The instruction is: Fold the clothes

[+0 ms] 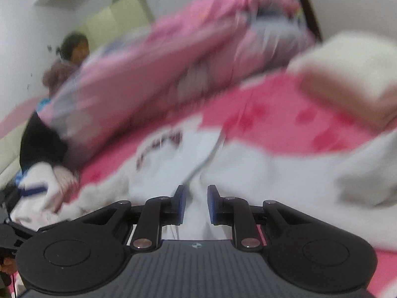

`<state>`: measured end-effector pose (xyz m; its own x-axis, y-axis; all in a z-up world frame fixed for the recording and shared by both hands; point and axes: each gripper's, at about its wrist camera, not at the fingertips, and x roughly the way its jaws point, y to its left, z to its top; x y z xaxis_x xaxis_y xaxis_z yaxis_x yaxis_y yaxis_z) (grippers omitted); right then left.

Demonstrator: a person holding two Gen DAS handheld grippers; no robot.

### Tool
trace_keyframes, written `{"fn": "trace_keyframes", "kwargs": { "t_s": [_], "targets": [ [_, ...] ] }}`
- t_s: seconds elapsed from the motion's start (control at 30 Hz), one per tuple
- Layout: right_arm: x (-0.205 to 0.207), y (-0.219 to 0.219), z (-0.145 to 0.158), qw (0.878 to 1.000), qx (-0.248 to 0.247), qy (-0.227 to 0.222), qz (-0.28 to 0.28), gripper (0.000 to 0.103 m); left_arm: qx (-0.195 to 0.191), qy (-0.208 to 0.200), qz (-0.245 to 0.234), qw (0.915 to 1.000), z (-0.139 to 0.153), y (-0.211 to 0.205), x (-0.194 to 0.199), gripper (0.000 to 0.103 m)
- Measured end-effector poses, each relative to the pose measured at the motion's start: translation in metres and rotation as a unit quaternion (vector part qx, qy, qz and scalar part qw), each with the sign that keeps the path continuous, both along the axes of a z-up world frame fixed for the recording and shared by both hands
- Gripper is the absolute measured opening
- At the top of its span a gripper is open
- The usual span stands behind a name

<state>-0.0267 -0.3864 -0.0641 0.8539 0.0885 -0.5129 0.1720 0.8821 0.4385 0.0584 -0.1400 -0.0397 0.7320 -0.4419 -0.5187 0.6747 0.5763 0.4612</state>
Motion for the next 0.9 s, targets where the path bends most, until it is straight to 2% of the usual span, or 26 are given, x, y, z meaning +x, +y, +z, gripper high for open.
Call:
{"fn": "trace_keyframes", "kwargs": {
  "t_s": [0.07, 0.13, 0.17, 0.2, 0.27, 0.33, 0.4, 0.5, 0.6, 0.73, 0.9],
  "targets": [
    [0.007, -0.006, -0.025, 0.999, 0.029, 0.018, -0.008, 0.020, 0.023, -0.003, -0.017, 0.9996, -0.012, -0.019, 0.004, 0.094],
    [0.002, -0.016, -0.036, 0.998, 0.070, 0.007, -0.007, 0.019, 0.044, 0.000, -0.023, 0.9988, -0.021, -0.035, 0.010, 0.071],
    [-0.001, -0.022, -0.037, 0.996, 0.086, 0.000, -0.005, 0.019, 0.053, 0.006, -0.023, 0.9983, -0.025, -0.043, 0.016, 0.065],
    [-0.003, -0.026, -0.039, 0.995, 0.095, -0.003, -0.004, 0.019, 0.053, 0.017, -0.018, 0.9983, -0.027, -0.046, 0.022, 0.053],
    [-0.005, -0.032, -0.043, 0.994, 0.108, -0.005, -0.004, 0.019, 0.051, 0.039, -0.007, 0.9979, -0.029, -0.052, 0.034, 0.042],
    [-0.003, -0.035, -0.046, 0.993, 0.118, -0.007, -0.003, 0.019, 0.045, 0.046, 0.004, 0.9979, -0.029, -0.052, 0.040, 0.015],
    [-0.003, -0.034, -0.046, 0.993, 0.115, -0.007, -0.003, 0.019, 0.031, 0.062, 0.021, 0.9974, -0.025, -0.049, 0.048, 0.007],
    [-0.002, -0.034, -0.045, 0.993, 0.115, -0.009, -0.003, 0.019, 0.000, 0.079, 0.058, 0.9952, -0.016, -0.040, 0.067, 0.002],
    [-0.002, -0.036, -0.046, 0.992, 0.124, -0.010, -0.003, 0.019, -0.019, 0.069, 0.088, 0.9936, -0.004, -0.028, 0.087, 0.001],
    [-0.001, -0.036, -0.047, 0.992, 0.125, -0.010, -0.002, 0.019, -0.067, 0.073, 0.139, 0.9854, 0.015, -0.010, 0.124, 0.001],
    [0.001, -0.037, -0.047, 0.992, 0.127, -0.010, -0.001, 0.019, -0.097, 0.069, 0.187, 0.9751, 0.024, 0.003, 0.167, 0.001]
  ]
}}
